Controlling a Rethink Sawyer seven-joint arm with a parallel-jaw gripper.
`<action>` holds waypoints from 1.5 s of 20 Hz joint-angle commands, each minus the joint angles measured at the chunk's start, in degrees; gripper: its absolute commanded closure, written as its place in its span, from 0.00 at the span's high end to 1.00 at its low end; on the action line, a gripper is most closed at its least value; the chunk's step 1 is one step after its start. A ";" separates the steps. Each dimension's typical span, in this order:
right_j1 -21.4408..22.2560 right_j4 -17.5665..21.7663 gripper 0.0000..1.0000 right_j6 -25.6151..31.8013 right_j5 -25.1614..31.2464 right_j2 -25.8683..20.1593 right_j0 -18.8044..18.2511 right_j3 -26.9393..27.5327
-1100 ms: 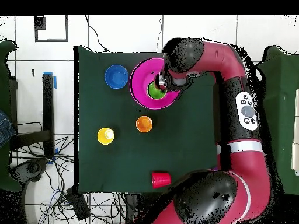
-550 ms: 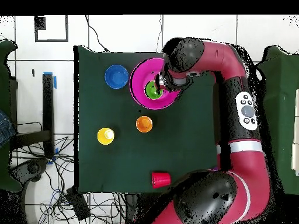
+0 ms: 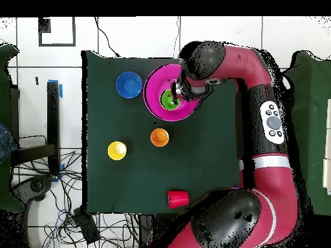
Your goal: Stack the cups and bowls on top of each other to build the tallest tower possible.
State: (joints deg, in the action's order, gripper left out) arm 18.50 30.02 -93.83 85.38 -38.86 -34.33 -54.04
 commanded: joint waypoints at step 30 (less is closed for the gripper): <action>-2.82 1.20 1.00 13.91 13.66 0.18 5.20 10.81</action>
State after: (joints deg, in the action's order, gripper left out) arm 17.42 29.80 -93.83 92.64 -38.88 -31.12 -44.57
